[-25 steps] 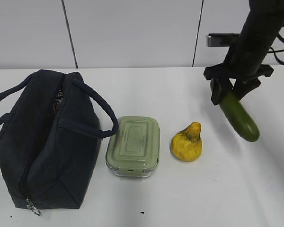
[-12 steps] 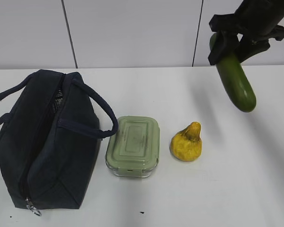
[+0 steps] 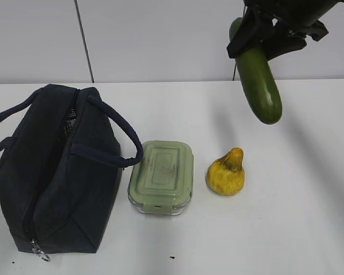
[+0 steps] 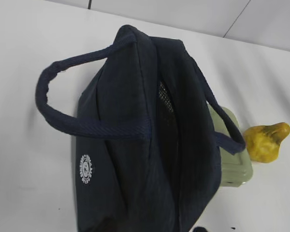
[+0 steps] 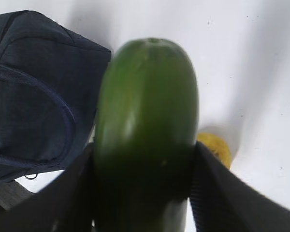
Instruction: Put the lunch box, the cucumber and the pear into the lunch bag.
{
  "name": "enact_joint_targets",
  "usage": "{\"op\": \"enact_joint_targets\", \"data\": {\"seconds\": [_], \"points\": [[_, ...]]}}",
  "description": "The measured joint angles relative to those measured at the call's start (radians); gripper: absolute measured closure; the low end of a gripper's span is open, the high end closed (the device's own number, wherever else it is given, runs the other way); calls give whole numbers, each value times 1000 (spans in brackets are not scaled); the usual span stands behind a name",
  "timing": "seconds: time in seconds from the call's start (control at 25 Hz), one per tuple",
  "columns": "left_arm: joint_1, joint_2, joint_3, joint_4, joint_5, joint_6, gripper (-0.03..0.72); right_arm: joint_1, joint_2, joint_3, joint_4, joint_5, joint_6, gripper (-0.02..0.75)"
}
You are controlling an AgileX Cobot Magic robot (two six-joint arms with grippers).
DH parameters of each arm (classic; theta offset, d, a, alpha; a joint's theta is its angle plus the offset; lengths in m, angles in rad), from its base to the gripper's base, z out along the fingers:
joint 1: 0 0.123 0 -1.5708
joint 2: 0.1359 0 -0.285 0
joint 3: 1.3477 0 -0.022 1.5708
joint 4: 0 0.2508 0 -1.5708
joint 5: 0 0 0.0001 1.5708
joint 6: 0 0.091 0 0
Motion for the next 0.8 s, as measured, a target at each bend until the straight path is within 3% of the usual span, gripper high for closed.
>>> {"op": "enact_joint_targets", "data": {"seconds": [0.28, 0.68, 0.8], "points": [[0, 297, -53, -99, -39, 122, 334, 66, 0, 0, 7, 0, -8, 348], [-23, 574, -119, -173, -95, 225, 330, 248, 3, 0, 33, -33, -10, 349], [-52, 627, -122, -177, -116, 233, 371, 284, 29, 0, 72, -45, -12, 349]]}}
